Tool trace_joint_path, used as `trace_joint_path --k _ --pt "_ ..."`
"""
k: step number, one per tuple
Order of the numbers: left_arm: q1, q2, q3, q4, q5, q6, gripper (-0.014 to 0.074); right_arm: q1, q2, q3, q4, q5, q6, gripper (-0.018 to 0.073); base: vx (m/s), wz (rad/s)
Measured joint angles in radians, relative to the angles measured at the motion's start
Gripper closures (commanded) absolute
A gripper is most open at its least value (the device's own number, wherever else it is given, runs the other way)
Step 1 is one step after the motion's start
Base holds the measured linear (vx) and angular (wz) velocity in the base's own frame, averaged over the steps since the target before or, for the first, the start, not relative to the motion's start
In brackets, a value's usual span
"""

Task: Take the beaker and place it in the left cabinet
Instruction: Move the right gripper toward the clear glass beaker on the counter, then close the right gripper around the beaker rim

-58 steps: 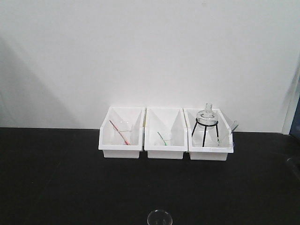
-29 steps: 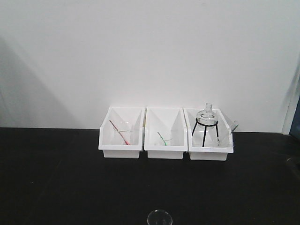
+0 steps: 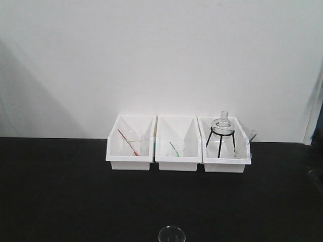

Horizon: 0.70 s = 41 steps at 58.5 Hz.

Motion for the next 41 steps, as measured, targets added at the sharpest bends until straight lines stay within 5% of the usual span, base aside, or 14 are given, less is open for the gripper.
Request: trace_joint_path --k 12,18,41 --pt "0.0 0.0 0.0 0.0 0.0 0.0 0.0593 0.0 0.274 0.0 -0.548 -0.277 0.262 -0.0013 0.0 0.0" --pt "0.0 0.0 0.0 0.0 0.0 0.0 0.0593 0.0 0.402 0.021 -0.7 -0.361 0.292 0.0002 0.0 0.0" --pt "0.0 0.0 0.0 0.0 0.0 0.0 0.0593 0.0 0.776 0.055 -0.679 -0.584 0.038 0.0009 0.0 0.0"
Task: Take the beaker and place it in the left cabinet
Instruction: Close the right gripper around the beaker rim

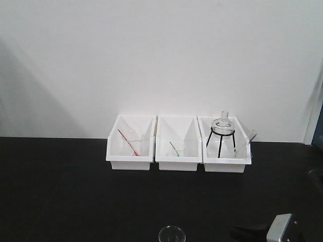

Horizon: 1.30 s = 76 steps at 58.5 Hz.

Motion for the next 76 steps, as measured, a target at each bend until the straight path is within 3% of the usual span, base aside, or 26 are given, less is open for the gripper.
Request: trace_joint_path --k 10,16,30,63,71,76 --pt "0.0 0.0 0.0 0.0 0.0 0.0 0.0593 0.015 0.103 -0.022 0.046 -0.001 -0.088 0.0009 0.0 0.0" --pt "0.0 0.0 0.0 0.0 0.0 0.0 0.0593 0.067 0.145 -0.076 0.058 -0.001 -0.112 0.0009 0.0 0.0" --pt "0.0 0.0 0.0 0.0 0.0 0.0 0.0593 0.187 0.226 -0.2 0.075 -0.005 -0.119 0.0009 0.0 0.0" --pt "0.0 0.0 0.0 0.0 0.0 0.0 0.0593 0.345 0.417 -0.387 0.195 -0.005 -0.109 0.001 0.0 0.0" --pt "0.0 0.0 0.0 0.0 0.0 0.0 0.0593 0.381 0.454 -0.429 0.245 -0.005 -0.109 0.01 0.0 0.0" --pt "0.0 0.0 0.0 0.0 0.0 0.0 0.0593 0.397 0.467 -0.442 0.285 -0.005 -0.109 0.0274 0.0 0.0"
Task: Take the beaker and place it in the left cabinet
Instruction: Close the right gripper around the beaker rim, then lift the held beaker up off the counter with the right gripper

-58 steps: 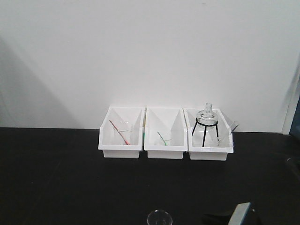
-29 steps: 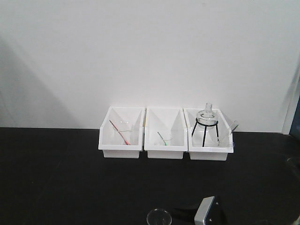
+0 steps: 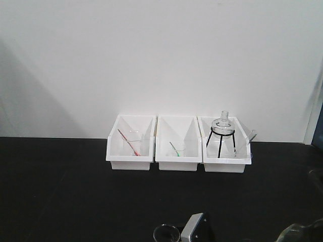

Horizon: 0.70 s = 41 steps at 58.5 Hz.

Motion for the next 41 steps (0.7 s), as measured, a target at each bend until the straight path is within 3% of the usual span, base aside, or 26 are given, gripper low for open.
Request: trace_joint_path --k 7,14,21,41 --pt "0.0 0.0 0.0 0.0 0.0 0.0 0.0593 0.009 0.003 -0.002 0.029 0.0 0.0 0.0572 0.0 0.0" --pt "0.0 0.0 0.0 0.0 0.0 0.0 0.0593 0.009 -0.008 -0.002 0.036 0.02 0.027 0.0568 0.0 0.0" --pt "0.0 0.0 0.0 0.0 0.0 0.0 0.0593 0.009 -0.083 -0.002 0.035 0.129 0.144 0.0563 0.0 0.0" --pt "0.0 0.0 0.0 0.0 0.0 0.0 0.0593 0.009 -0.589 0.004 -0.015 0.753 0.464 0.0563 0.0 0.0"
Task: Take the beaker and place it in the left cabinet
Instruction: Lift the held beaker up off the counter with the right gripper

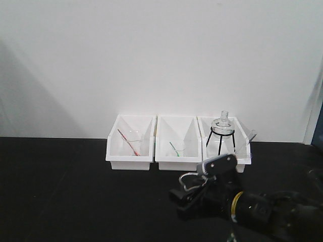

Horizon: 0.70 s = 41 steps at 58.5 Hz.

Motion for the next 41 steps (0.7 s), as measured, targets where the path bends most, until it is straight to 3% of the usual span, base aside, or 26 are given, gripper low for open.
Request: trace_joint_path --k 9,17,41 --pt "0.0 0.0 0.0 0.0 0.0 0.0 0.0593 0.0 -0.287 0.016 -0.061 0.298 0.098 0.0563 0.0 0.0" --pt "0.0 0.0 0.0 0.0 0.0 0.0 0.0593 0.0 -0.523 0.102 -0.068 0.482 0.114 0.0563 0.0 0.0" --pt "0.0 0.0 0.0 0.0 0.0 0.0 0.0593 0.0 -1.148 0.477 -0.036 0.644 0.114 0.0563 0.0 0.0"
